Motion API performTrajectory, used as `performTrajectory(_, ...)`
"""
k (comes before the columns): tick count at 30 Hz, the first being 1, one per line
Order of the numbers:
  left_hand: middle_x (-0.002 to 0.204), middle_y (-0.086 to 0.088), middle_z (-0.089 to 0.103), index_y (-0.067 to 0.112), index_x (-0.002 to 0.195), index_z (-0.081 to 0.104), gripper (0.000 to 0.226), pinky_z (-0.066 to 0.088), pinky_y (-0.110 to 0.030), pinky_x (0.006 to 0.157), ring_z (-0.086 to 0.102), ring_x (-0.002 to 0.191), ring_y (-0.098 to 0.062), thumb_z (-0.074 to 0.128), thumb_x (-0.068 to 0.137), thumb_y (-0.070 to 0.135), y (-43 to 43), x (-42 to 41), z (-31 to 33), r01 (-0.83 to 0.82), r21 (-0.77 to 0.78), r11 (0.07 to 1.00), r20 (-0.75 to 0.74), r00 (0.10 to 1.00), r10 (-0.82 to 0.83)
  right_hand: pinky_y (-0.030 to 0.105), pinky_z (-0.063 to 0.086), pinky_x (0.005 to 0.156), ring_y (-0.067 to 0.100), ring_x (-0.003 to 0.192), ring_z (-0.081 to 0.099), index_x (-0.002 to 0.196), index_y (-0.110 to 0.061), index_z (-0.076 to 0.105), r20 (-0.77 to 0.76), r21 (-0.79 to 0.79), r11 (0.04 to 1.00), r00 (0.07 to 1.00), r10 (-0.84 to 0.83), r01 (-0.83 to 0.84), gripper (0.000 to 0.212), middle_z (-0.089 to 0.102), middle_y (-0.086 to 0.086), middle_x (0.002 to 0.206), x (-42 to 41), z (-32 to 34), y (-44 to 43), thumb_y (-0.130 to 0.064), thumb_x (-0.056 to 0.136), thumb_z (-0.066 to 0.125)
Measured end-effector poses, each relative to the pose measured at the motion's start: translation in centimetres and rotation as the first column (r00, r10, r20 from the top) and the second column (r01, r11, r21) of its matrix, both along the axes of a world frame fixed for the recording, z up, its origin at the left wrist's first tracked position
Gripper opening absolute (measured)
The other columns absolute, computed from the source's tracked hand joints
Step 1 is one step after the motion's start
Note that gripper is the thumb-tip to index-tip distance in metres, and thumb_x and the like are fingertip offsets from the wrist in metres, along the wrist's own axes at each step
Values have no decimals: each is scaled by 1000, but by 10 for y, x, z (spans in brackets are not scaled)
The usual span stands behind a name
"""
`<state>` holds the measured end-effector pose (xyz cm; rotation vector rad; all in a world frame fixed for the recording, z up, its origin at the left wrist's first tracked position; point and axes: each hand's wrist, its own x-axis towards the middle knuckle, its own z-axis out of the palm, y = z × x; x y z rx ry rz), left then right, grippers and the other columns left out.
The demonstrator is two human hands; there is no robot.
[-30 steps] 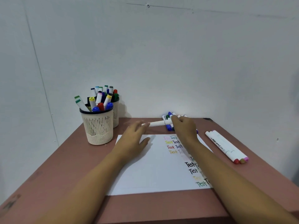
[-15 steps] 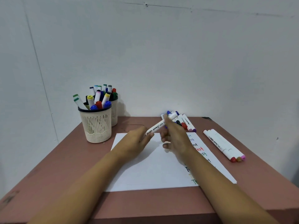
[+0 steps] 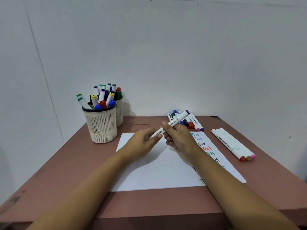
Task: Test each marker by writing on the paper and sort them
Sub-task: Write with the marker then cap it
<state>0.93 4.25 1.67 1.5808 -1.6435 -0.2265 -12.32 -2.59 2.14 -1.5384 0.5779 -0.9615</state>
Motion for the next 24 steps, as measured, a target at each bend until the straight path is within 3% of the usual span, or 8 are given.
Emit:
performTrajectory(4,60,9,41,33,69,51,26,29,-22,57,36,56,-4,53,95,28,-3,0,-1,55,-38,998,-63,996,-58,22,32,56,8,56,36,72,-14,57,16,-18,1000,1000,16,-15,29,42,-4,60,0,0,-2,-27,98,53)
performTrajectory(7,72,10,54,35,91,63,10,37,-26,65,40,62,-6,55,94,31,-3,0,-4,87,-37,996,-176,980,-92,19,31,53,8,57,36,77,-13,60,38,-40,999,999,33,-31,27,42,-2,63,-3,2,-2,-26,99,51)
performTrajectory(10,85,3,63,30,100,65,13,38,-24,70,46,70,-8,57,92,35,-1,-1,-4,74,-36,997,-188,979,-79,18,30,51,8,56,36,80,-12,61,40,-40,999,999,22,-20,26,42,-2,62,-4,3,-2,-27,98,51)
performTrajectory(13,83,14,59,33,108,57,27,36,-8,64,53,77,-5,63,85,43,3,0,1,-59,22,998,-124,990,61,21,30,50,9,54,37,86,-10,58,115,63,997,992,-59,52,22,44,-3,59,-4,7,-3,-29,97,53)
performTrajectory(17,95,5,61,32,129,41,57,38,-23,77,54,96,-10,64,80,52,5,18,3,-171,79,982,-92,980,178,22,44,44,13,47,53,95,-12,55,328,380,922,921,-209,74,18,53,6,69,-13,16,-6,-28,99,49)
performTrajectory(21,105,-1,62,17,128,49,35,34,-22,77,52,95,-12,52,95,27,-1,34,-4,-262,46,964,57,964,259,31,59,54,24,55,67,109,-9,53,380,500,866,893,-240,20,23,62,17,84,-21,13,-10,-29,99,50)
performTrajectory(24,112,-8,61,8,118,59,27,35,-20,79,57,103,-21,42,97,10,-4,40,-13,-260,26,965,216,944,248,28,57,52,23,55,65,102,-13,55,314,445,893,922,-226,67,9,61,14,78,-23,11,-11,-21,97,55)
